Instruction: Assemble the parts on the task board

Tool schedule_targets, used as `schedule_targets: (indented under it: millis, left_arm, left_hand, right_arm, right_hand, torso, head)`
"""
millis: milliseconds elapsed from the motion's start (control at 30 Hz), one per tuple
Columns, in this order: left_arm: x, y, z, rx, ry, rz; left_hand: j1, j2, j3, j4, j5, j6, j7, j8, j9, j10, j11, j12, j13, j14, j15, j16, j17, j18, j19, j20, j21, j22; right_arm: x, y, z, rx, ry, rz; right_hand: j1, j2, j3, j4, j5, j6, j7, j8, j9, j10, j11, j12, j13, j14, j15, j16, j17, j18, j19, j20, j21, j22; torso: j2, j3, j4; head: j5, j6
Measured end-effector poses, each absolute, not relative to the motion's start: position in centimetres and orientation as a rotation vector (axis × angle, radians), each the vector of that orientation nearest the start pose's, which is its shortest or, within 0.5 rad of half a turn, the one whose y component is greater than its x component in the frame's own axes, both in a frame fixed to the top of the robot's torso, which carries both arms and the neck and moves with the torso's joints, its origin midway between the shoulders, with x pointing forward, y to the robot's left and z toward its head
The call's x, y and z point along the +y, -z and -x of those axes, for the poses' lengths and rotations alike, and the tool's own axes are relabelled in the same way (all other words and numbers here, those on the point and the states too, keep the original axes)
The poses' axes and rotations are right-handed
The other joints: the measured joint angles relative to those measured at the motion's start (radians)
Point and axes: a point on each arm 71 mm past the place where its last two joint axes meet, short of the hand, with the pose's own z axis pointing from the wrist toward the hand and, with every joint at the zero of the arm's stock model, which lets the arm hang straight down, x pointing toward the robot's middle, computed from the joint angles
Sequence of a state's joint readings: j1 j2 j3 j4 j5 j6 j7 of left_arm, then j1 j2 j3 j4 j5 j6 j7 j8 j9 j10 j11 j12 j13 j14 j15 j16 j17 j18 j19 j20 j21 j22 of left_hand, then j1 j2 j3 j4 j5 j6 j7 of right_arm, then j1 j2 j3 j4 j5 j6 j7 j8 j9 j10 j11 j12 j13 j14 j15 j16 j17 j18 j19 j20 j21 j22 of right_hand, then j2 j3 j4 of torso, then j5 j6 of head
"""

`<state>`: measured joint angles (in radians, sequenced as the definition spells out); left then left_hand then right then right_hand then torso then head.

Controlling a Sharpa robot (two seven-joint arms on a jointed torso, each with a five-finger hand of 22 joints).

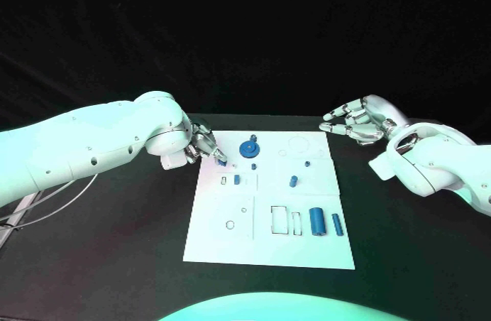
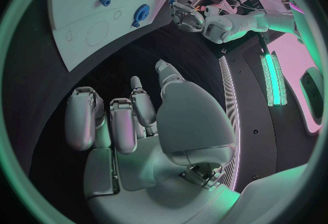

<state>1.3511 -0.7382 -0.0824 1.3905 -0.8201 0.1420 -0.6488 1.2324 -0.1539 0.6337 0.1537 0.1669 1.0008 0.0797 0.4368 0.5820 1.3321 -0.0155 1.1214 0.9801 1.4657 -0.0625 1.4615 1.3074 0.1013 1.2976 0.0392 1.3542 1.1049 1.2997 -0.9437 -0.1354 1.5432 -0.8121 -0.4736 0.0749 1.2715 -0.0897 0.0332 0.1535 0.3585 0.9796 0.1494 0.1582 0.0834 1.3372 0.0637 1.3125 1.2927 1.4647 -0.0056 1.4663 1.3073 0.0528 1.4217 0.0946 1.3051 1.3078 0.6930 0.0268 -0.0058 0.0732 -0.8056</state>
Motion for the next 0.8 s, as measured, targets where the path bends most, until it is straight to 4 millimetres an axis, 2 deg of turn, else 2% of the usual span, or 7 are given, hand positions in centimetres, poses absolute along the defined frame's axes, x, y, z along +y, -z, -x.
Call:
schedule_targets:
  millis: [300,767,800]
  left_arm:
    - [20.5,19.2,-50.5,2.343,0.397,0.439]
    - [20.0,19.8,-49.6,2.327,0.359,0.328]
    - [20.0,19.8,-49.6,2.327,0.354,0.32]
  left_hand:
    - [-0.008,-0.008,0.005,0.0,0.009,0.005,-0.005,0.0,-0.007,0.001,0.0,0.0,0.0,0.0,0.0,0.0,0.0,0.0,0.003,-0.003,0.0,0.008]
    - [-0.013,-0.014,0.01,-0.003,0.014,0.009,-0.002,0.0,-0.006,0.005,-0.004,0.0,0.002,0.004,-0.004,0.0,0.0,0.0,0.007,0.0,0.005,0.015]
    - [-0.014,-0.014,0.01,-0.003,0.014,0.009,-0.002,0.0,-0.007,0.005,-0.004,0.003,0.003,0.004,-0.004,0.0,0.0,0.0,0.007,0.0,0.005,0.015]
  right_arm:
    - [-25.4,16.4,-48.9,1.584,-0.902,-0.425]
    - [-25.6,16.4,-48.8,1.575,-0.899,-0.429]
    - [-25.6,16.4,-48.8,1.574,-0.898,-0.429]
  right_hand:
    - [0.0,0.0,0.0,0.0,0.0,0.0,0.0,0.0,0.0,0.0,0.0,0.0,0.0,0.0,0.0,0.0,0.0,0.0,-0.009,-0.002,-0.016,0.0]
    - [0.0,0.0,0.0,0.0,0.004,0.0,0.0,0.0,0.0,0.0,0.0,0.0,-0.007,0.0,0.0,-0.004,0.0,0.0,-0.011,0.001,-0.026,0.0]
    - [0.0,0.0,0.0,0.0,0.006,0.0,0.0,0.0,0.0,0.0,0.0,-0.002,-0.009,0.0,0.0,-0.009,0.0,0.009,-0.018,0.001,-0.034,0.0]
  torso:
    - [0.001,-0.0001,-0.0006]
    - [0.002,0.0008,-0.0022]
    - [0.002,0.001,-0.0023]
  head:
    - [0.003,-0.003]
    - [0.004,-0.012]
    - [0.005,-0.013]
